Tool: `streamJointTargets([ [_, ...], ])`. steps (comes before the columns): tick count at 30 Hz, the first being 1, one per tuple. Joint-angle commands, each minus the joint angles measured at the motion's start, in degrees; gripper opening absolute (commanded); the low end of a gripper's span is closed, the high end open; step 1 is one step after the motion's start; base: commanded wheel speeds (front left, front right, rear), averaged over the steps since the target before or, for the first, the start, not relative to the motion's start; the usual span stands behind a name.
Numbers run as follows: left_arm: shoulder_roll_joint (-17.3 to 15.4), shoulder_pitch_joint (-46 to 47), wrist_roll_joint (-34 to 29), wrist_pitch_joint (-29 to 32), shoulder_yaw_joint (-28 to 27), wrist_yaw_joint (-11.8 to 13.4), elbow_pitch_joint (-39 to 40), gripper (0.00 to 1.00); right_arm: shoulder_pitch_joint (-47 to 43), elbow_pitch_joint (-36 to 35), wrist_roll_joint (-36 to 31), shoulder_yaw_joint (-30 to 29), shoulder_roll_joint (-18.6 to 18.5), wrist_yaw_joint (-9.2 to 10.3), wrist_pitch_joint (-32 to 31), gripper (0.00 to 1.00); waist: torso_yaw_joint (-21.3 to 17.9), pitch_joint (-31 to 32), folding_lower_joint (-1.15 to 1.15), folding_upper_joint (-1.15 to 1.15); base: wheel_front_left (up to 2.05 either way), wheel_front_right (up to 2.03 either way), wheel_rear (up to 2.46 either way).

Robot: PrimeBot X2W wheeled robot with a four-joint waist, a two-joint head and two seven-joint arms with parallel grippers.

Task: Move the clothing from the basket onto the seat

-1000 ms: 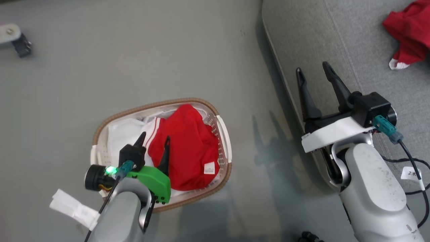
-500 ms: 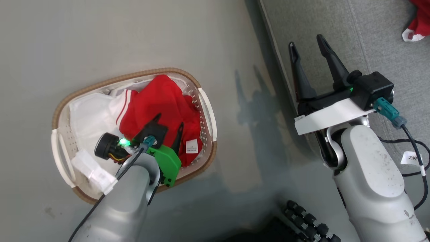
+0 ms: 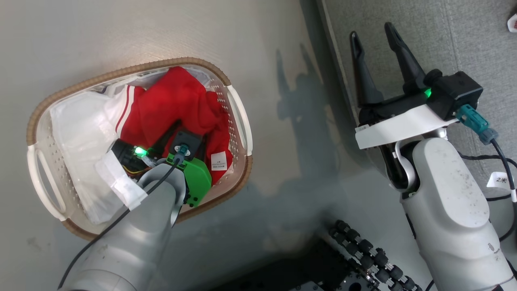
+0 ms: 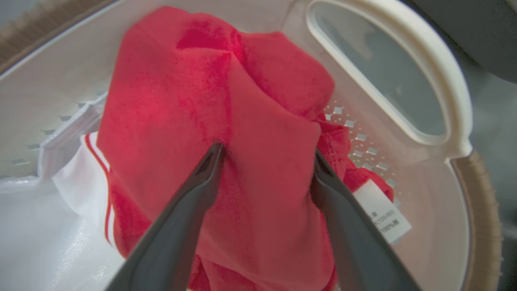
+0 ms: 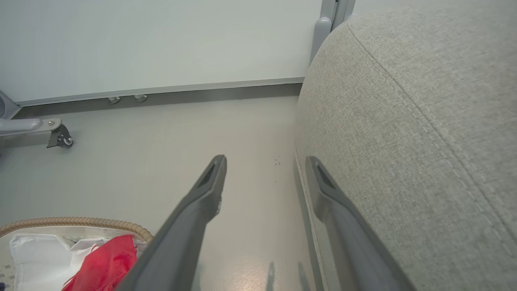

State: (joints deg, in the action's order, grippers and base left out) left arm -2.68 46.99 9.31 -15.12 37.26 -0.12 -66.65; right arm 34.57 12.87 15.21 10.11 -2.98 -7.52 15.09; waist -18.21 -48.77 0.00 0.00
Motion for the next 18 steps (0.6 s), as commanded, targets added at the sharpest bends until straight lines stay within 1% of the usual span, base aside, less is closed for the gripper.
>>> streamJointTargets([
  [1, -0.4, 1.5, -0.1, 0.3, 0.5, 0.4, -1.1, 1.0, 0.5, -0.3, 0.5, 0.1, 0.0, 0.06, 0.1, 1.0, -0.2, -1.2, 0.0, 0.0, 0.0, 0.0, 0.0],
  [9, -0.6, 4.2, 1.4, 1.9, 0.5, 1.2, -5.5, 1.0, 1.9, -0.6, 1.0, 0.5, -0.1, 0.06, 0.1, 1.0, -0.4, -2.7, 0.0, 0.0, 0.0, 0.0, 0.0],
  [12, -0.8, 5.0, 1.9, 1.9, 0.5, 0.8, -6.2, 1.0, 2.5, -0.9, 0.8, 0.4, -0.1, 0.06, 0.1, 1.0, -0.4, -3.1, 0.0, 0.0, 0.0, 0.0, 0.0],
  [13, -0.8, 5.1, 2.0, 2.0, 0.5, 0.5, -6.3, 0.44, 2.5, -0.9, 0.8, 0.4, -0.1, 0.06, 0.1, 1.0, -0.3, -3.1, 0.0, 0.0, 0.0, 0.0, 0.0],
  [14, -0.8, 5.1, 2.3, 2.0, 0.4, 0.3, -6.5, 0.0, 2.5, -0.9, 0.8, 0.4, -0.1, 0.06, 0.1, 1.0, -0.3, -3.1, 0.0, 0.0, 0.0, 0.0, 0.0],
  [18, -0.7, 4.0, 3.3, 1.8, 0.2, -0.8, -6.8, 0.0, 1.9, -0.2, 1.0, 0.6, -0.1, 0.06, 0.1, 1.0, 0.2, -2.0, 0.0, 0.0, 0.0, 0.0, 0.0],
])
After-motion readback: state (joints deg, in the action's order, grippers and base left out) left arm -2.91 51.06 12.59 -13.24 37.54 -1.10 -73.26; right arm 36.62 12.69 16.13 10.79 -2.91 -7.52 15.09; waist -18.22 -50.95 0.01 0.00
